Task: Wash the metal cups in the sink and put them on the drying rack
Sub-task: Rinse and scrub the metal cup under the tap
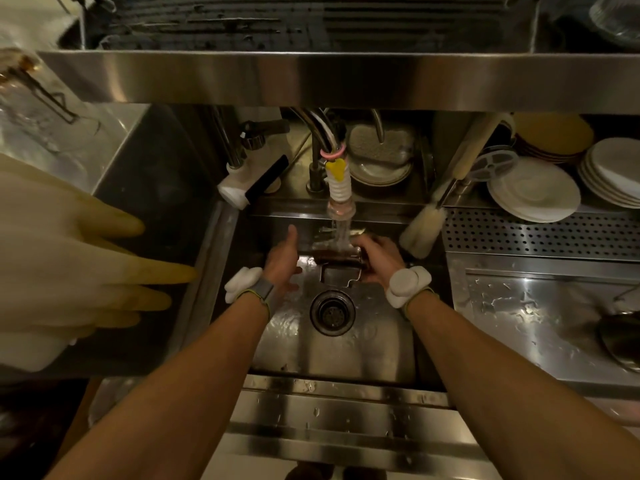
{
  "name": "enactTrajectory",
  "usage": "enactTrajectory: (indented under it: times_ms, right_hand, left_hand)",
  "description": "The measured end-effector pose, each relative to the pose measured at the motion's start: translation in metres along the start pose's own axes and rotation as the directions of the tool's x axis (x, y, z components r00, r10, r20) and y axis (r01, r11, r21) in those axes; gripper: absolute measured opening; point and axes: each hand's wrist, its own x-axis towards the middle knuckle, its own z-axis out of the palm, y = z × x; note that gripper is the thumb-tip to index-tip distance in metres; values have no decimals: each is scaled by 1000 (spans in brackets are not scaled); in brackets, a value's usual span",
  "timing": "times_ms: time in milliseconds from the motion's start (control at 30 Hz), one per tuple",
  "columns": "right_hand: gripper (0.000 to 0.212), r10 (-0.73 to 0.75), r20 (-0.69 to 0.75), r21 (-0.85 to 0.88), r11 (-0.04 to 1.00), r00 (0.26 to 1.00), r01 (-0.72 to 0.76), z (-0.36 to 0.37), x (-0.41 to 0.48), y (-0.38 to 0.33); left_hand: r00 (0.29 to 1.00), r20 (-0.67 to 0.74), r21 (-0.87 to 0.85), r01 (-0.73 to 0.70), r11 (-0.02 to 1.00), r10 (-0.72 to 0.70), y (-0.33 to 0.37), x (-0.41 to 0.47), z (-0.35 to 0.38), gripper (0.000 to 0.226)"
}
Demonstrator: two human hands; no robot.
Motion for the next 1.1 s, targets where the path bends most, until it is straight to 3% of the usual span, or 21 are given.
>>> enactTrajectory:
  times_ms: [67,167,300,367,433,567,667,733,867,1100]
  right_hand:
    - [59,-36,10,-60,998,999,37,5,-2,-1]
    - [73,-11,168,-163,986,986,39,19,-4,1]
    - [67,-30,8,7,1000,1000,30,16,-1,-1]
    - [75,-87,-15,-39,995,996,87,16,1,-2]
    - [79,-197,42,-198,959,979,202,21,0,-1]
    - [84,-331,70,-352,874,941,334,24,-5,0]
    - [69,-375,126,-386,834,918,393,25,-12,2]
    - [69,-384,154,-390,823,910,413,23,-16,2]
    - [96,-353,172,-423,816,920,393,9,-16,-1]
    - [94,-406,186,-665,619,895,419,8,-20,-9]
  left_hand:
    - [1000,-15,14,-14,1000,14,1,2,-3,72]
    - [1000,-27,15,4,1000,-4,2,4,-5,71]
    - [1000,-25,-4,8,1000,-8,3,2,-10,73]
    - [999,-33,17,-22,1000,22,3,5,-11,72]
    - [998,-36,67,-54,996,56,3,5,-10,72]
    - [993,99,35,-61,998,58,1,-5,0,75]
    - [965,250,44,-98,994,84,-4,-1,9,87]
    - [975,205,37,-95,995,85,-7,-1,12,75]
    - [984,171,-53,-38,998,46,-11,0,16,53]
    - [929,365,-58,83,995,-57,-8,-13,14,64]
